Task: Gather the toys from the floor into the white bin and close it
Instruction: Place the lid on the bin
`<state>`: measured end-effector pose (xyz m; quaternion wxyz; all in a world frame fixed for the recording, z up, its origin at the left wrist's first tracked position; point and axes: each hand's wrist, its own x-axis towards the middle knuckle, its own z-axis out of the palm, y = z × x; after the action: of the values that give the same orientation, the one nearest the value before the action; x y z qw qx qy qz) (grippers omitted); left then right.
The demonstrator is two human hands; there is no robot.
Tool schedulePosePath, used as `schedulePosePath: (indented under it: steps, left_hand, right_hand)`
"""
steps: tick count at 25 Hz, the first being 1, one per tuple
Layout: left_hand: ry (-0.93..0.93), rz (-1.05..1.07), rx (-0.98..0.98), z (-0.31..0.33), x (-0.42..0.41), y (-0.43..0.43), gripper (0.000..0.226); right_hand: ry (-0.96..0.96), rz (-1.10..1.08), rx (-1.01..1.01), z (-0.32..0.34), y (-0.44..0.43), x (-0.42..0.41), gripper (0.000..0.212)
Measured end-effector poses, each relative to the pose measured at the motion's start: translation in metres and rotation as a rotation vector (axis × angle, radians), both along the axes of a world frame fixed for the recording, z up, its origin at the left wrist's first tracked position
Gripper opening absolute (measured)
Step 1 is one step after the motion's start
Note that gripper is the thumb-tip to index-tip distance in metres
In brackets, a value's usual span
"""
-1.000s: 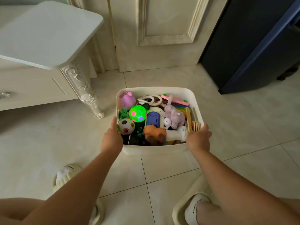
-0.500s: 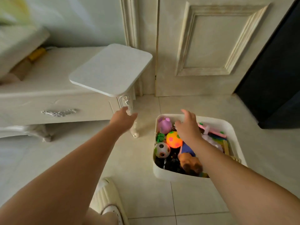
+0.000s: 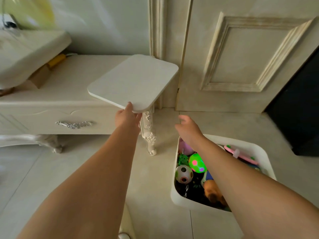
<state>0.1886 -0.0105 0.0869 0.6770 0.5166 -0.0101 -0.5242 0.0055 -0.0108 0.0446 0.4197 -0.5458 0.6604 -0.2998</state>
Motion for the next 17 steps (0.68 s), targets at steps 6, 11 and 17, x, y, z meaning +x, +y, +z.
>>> schedulePosePath:
  steps: [6,11,17]
  left_hand:
    - [-0.215,-0.022,-0.023,0.002,-0.023,0.019,0.011]
    - [-0.332,-0.305,-0.056,0.002,-0.057,0.047,0.011]
    - [-0.422,-0.639,0.109,-0.009,-0.095,0.065,0.019]
  right_hand:
    - [-0.049,-0.180,-0.014,0.022,0.010,-0.046,0.050]
    - [0.034,-0.531,-0.145,0.044,0.037,-0.101,0.054]
    - [0.439,-0.671,0.089,0.018,0.092,-0.179,0.057]
